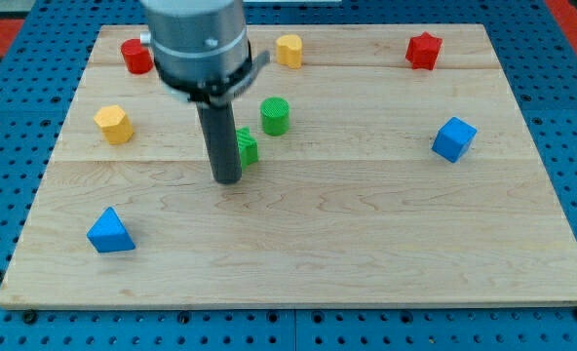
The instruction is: Move the yellow heart right to the yellow hexagon
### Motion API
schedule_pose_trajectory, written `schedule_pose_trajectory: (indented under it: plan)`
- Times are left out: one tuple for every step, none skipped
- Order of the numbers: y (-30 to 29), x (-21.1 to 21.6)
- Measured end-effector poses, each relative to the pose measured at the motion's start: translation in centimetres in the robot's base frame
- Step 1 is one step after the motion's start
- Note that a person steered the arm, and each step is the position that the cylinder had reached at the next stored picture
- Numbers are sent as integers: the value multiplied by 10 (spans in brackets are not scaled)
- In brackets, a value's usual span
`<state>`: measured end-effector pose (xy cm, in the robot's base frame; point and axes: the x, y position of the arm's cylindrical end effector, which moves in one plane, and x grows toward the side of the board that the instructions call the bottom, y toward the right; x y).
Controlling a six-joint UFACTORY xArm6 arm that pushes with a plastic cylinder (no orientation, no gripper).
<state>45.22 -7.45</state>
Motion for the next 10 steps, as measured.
schedule_pose_trajectory:
  plan:
    - [18,-36]
    - [40,-63]
    - [118,-45]
    - [186,-89]
    - [166,-167]
    - [131,-218]
    - [124,-232]
    - [80,-195]
    - [21,-167]
    - [1,-137]
